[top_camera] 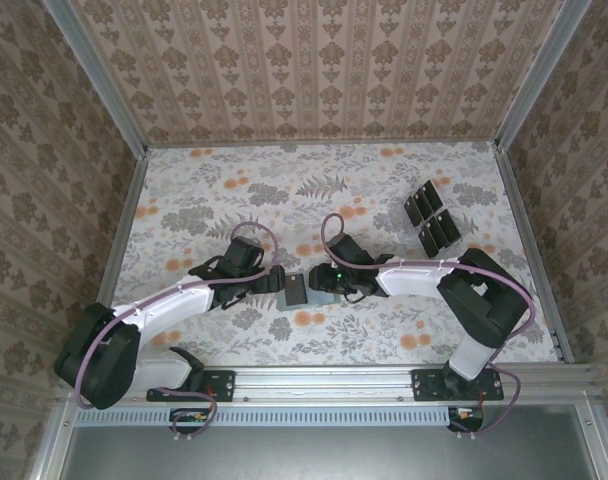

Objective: Put the credit cards into the card holder
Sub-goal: Flip over the card slot in the card holder.

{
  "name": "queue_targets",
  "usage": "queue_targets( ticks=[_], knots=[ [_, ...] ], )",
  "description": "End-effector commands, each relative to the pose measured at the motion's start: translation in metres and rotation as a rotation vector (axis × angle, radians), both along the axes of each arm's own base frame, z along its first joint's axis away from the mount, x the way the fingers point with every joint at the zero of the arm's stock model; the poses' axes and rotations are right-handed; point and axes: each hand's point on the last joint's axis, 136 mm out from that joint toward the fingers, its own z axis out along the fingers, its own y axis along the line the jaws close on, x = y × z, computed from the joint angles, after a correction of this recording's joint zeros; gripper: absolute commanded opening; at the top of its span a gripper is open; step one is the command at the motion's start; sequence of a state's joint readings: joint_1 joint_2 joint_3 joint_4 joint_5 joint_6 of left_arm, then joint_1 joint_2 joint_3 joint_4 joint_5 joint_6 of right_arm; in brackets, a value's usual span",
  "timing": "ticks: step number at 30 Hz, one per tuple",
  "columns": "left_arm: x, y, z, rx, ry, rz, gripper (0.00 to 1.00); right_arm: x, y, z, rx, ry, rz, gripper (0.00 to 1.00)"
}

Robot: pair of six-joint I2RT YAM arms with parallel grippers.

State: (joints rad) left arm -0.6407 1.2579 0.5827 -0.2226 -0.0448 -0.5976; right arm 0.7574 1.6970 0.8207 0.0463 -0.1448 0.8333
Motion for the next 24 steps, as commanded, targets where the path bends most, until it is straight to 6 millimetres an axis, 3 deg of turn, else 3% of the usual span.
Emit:
queue_targets(
  ticks=[1,11,24],
  knots=[
    [-0.004,-0.005,-0.002,-0.003,-0.007,-0.051,1.00,-0.004,0.009,-0.005,0.045,0.036,-0.010,0.46],
    [-0.012,-0.018,-0.004,-0.040,-0.028,-0.083,1.00,0.001,0.014,-0.004,0.162,0.053,-0.107,0.46],
    [-0.029,-0.032,-0.001,-0.099,-0.102,-0.112,1.00,0.005,0.002,-0.011,0.201,0.095,-0.244,0.46]
  ],
)
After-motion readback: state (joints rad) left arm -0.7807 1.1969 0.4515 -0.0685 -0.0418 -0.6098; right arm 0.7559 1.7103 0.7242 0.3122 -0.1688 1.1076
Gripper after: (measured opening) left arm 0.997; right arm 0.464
